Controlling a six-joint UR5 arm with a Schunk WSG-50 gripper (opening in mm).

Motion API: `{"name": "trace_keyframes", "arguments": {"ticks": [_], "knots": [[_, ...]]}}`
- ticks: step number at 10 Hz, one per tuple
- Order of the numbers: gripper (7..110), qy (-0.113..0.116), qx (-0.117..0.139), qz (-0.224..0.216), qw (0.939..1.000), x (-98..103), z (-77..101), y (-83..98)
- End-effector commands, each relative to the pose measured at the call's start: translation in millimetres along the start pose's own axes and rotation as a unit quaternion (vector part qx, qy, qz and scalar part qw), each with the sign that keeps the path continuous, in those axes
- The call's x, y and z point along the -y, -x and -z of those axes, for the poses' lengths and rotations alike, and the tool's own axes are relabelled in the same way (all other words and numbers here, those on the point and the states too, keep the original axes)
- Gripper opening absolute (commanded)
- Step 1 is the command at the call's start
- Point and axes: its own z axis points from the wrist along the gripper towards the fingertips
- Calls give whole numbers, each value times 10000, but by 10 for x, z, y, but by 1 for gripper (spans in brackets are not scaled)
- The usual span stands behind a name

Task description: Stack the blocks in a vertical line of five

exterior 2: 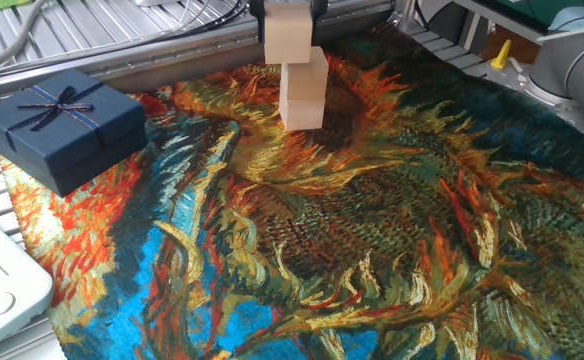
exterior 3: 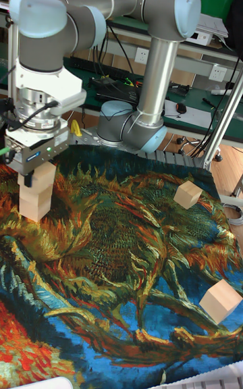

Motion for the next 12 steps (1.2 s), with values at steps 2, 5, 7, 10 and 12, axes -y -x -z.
{"name": "trace_keyframes", "arguments": {"ticks": [2,5,7,10,12], "knots": [[22,86,58,-127,9999,-104,-7,-184],[22,-119,180,-36,9998,-139,-19,-122],[22,-128,317,29,9994,-143,-66,-42],[22,-148,280,-80,9995,-184,-195,8],[22,-74,331,-15,9994,-196,-142,-1]]}}
